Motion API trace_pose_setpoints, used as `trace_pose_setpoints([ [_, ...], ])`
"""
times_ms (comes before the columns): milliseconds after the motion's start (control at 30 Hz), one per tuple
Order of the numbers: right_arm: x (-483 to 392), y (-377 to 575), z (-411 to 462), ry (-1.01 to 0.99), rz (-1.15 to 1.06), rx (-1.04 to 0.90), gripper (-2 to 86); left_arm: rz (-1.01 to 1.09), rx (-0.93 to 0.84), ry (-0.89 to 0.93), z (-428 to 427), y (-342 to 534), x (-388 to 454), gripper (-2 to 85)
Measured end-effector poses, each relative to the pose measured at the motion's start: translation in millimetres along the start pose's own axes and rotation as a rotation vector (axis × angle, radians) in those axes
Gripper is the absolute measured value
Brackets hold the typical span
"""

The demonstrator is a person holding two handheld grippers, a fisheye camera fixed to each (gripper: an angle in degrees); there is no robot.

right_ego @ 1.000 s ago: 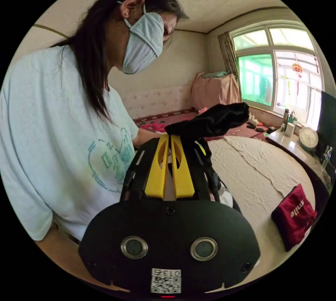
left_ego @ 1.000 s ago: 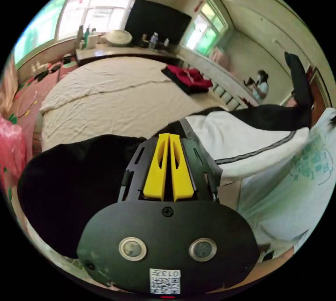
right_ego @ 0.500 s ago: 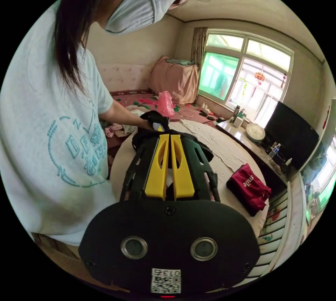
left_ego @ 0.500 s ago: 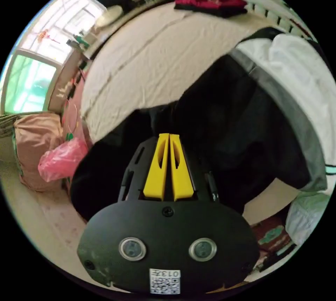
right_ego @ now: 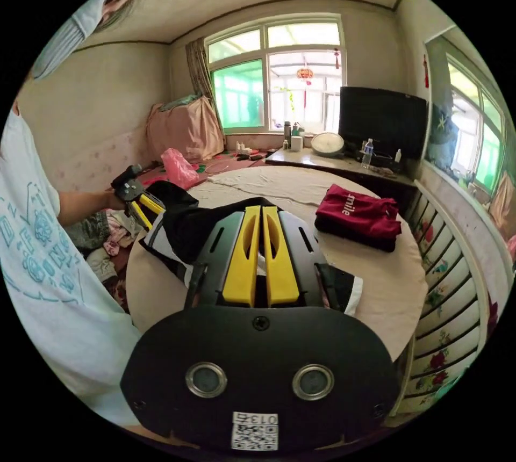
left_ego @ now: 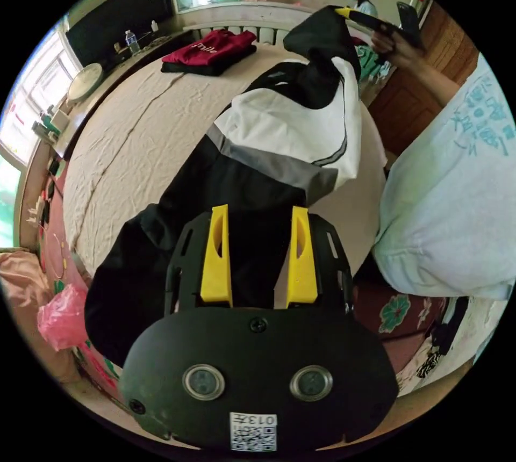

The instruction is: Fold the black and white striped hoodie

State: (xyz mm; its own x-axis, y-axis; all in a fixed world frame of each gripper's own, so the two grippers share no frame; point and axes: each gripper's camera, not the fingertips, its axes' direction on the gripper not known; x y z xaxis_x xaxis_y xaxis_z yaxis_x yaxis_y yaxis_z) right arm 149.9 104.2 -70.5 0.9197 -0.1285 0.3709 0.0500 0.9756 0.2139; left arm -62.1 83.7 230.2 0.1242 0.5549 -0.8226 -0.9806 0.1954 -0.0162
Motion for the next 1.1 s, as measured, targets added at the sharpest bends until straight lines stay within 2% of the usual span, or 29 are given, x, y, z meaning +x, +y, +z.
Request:
trace_pose_setpoints([
  [167,-15,-19,-7,0.081,-0.106,-0.027,0.2,0.073,-0.049,0.054,-23,-3,19,16.9],
  [233,-19,-30,-13,0.072,-0.12,-0.011,0.2,0.102,-0.093,-0.027,-31,3,32,17.5],
  [333,-26,-45,-19,0.062,-0.131,0.029,0.2,0.123,-0.038,-0.21,-37,-6,44,17.4],
  [400,-34,-56,-26,0.078,-0.157,0.054,0.2,0.142,-0.043,-0.358,-27,-30,45,12.9],
  [467,-47,-68,-35,0.114,-0.213,0.066,0.1,0.165,-0.043,-0.365,-29,-44,35,3.0],
  [533,-69,-80,-55,0.225,-0.319,0.126,0.1,0.176,0.002,-0.326,-55,-50,18,2.0],
  [633,-90,-77,-67,0.447,-0.442,0.206,0.1,0.162,0.112,-0.15,-125,-45,-32,1.2],
  [733,-72,-62,-31,0.583,-0.379,0.106,0.3,0.144,0.102,0.17,-143,-53,-103,0.9],
  [767,-61,-58,-17,0.565,-0.331,0.051,0.3,0.113,0.019,0.304,-120,-65,-135,0.8],
  [800,-35,-43,19,0.513,-0.248,-0.091,0.5,0.054,-0.082,0.41,-86,-78,-167,0.7],
  [867,2,-8,78,0.443,-0.157,-0.299,0.8,-0.051,-0.198,0.482,-33,-94,-203,0.6],
  [933,46,33,137,0.149,0.014,-0.608,1.7,-0.133,-0.33,0.56,13,-101,-218,0.6],
  [967,54,40,144,0.063,0.065,-0.676,2.2,-0.131,-0.41,0.595,34,-104,-218,0.5],
  [1033,77,50,135,-0.116,0.193,-0.698,5.2,-0.127,-0.422,0.577,38,-105,-217,0.5],
  [1100,97,42,113,-0.152,0.271,-0.629,9.0,-0.137,-0.374,0.571,25,-106,-225,0.5],
])
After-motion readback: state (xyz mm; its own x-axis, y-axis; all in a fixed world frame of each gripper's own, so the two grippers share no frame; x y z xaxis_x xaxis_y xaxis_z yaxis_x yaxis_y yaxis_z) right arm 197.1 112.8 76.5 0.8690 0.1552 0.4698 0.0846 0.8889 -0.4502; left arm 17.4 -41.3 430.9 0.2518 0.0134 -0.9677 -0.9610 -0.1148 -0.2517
